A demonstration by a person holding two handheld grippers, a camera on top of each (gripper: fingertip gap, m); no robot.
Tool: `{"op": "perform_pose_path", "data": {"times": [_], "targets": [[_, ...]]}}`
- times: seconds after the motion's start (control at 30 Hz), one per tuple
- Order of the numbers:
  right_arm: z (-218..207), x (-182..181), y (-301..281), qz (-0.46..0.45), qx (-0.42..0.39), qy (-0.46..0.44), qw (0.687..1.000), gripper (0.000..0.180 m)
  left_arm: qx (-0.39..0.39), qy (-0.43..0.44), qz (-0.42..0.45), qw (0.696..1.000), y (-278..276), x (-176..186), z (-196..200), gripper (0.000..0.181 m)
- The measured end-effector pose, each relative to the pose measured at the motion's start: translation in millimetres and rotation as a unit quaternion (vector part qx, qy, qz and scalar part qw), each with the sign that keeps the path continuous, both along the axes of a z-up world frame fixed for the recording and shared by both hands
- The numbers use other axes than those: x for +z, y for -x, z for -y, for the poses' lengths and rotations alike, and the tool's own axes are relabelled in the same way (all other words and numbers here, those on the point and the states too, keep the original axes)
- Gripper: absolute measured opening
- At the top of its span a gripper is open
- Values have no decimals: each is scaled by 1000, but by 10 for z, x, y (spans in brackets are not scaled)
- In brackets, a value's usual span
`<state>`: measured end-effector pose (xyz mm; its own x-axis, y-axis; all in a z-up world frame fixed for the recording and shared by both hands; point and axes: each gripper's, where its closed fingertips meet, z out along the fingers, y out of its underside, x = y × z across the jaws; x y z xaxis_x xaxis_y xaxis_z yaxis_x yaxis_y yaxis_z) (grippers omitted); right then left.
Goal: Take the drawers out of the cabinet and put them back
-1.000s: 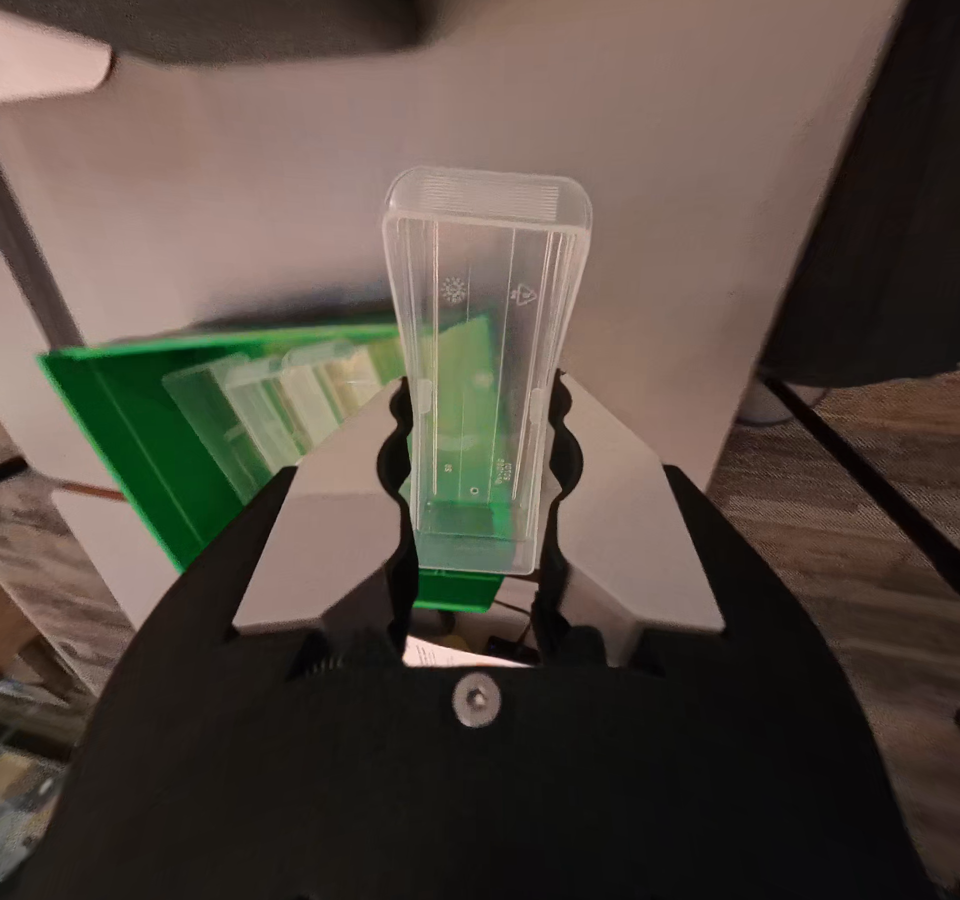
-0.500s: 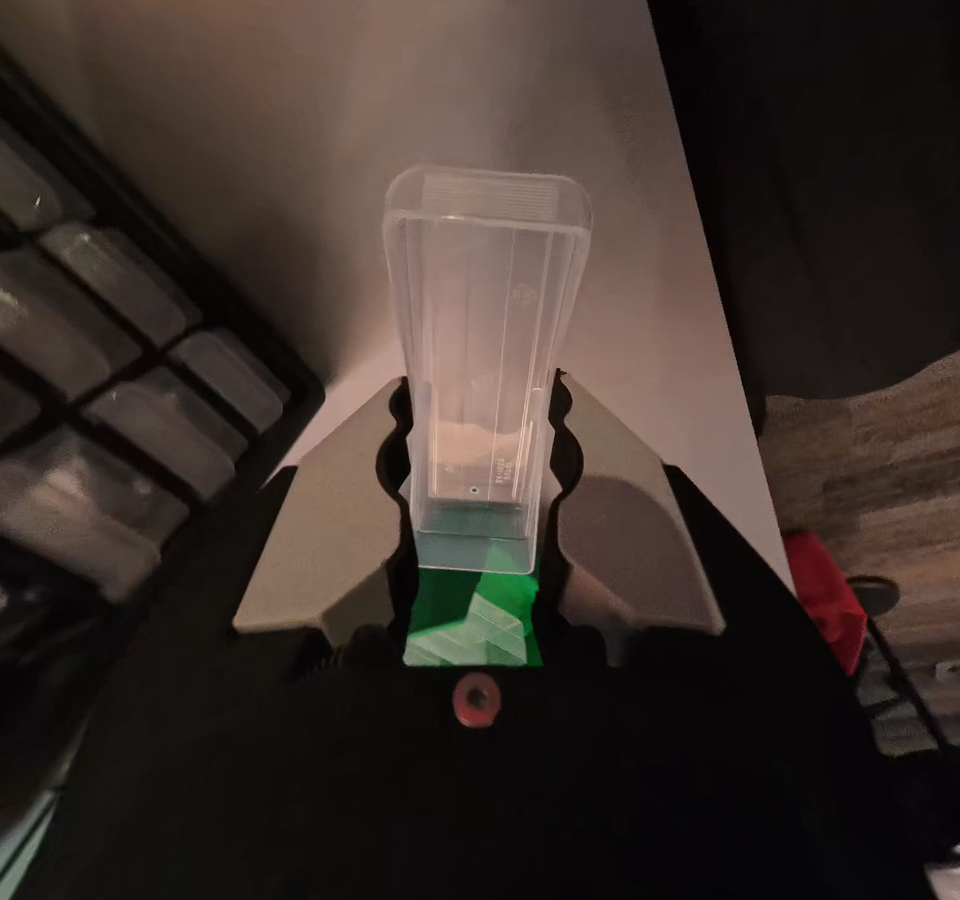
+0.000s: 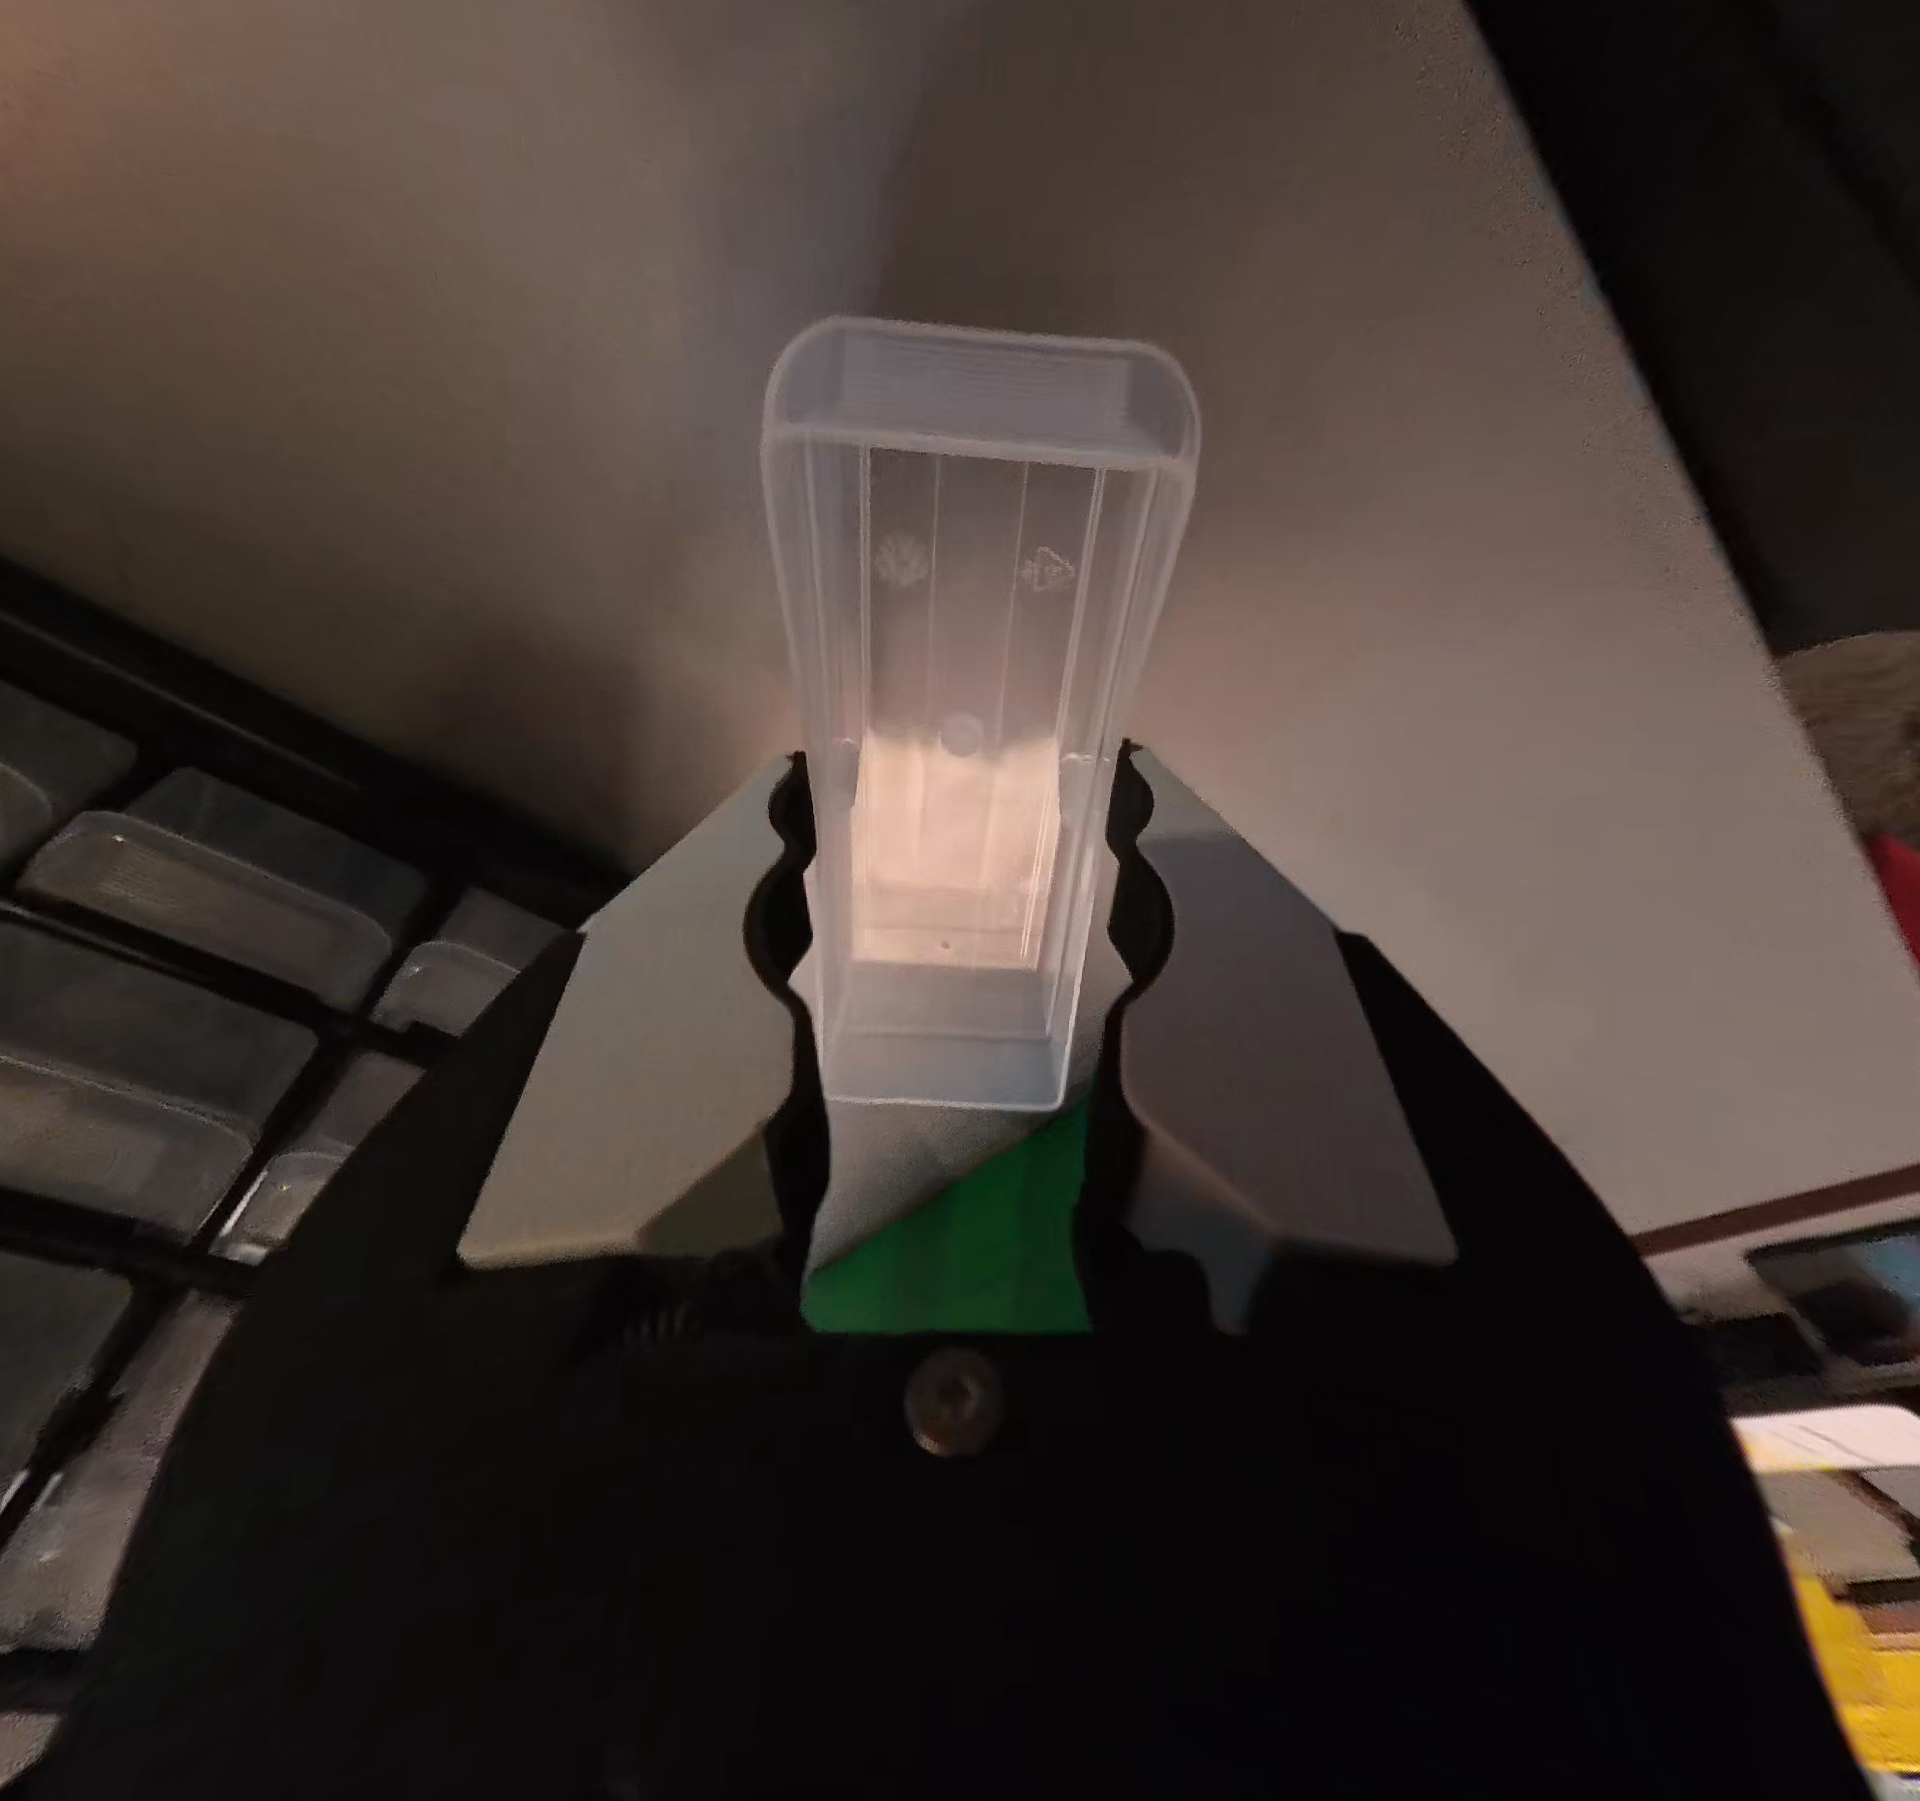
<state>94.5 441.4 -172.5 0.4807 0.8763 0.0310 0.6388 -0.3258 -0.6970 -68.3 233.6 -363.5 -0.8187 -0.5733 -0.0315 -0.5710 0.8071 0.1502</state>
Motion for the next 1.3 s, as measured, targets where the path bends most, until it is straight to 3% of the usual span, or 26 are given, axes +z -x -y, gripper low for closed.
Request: {"op": "perform_pose_path", "data": {"times": [0.2,0.23,0.3,0.43,0.53,0.6,0.7,0.8,0.93,1.0,1.07,1.3], "targets": [[-20,-9,9,-22,4,0,1000,62,14,-2,7,1000,-19,-111,-33,61],[-28,-8,5,-24,3,-1,1000,61,24,-3,5,1000,-11,-120,-29,69],[-32,-8,5,-24,4,-3,1000,60,55,-8,13,998,-24,-92,-64,92],[-40,-8,7,-23,3,-5,1000,58,185,38,75,979,-94,190,-17,103],[-45,-5,8,-23,1,-10,1000,56,329,69,163,927,-184,464,66,101],[-51,-2,9,-25,1,-14,1000,56,429,61,232,871,-250,599,98,108],[-94,5,6,-29,-5,-27,999,49,550,81,295,777,-318,604,295,94],[-110,7,11,-30,-4,-33,999,48,589,58,303,747,-342,305,494,73],[-111,9,8,-32,-8,-36,999,49,579,-14,324,749,-426,18,422,52],[-109,12,6,-35,-10,-44,998,48,559,-47,327,760,-468,-55,393,41],[-104,12,7,-34,-12,-45,998,48,526,-81,325,781,-459,-128,375,19],[-110,12,5,-35,-13,-45,998,49,402,-61,317,857,-206,-121,544,16]]}}
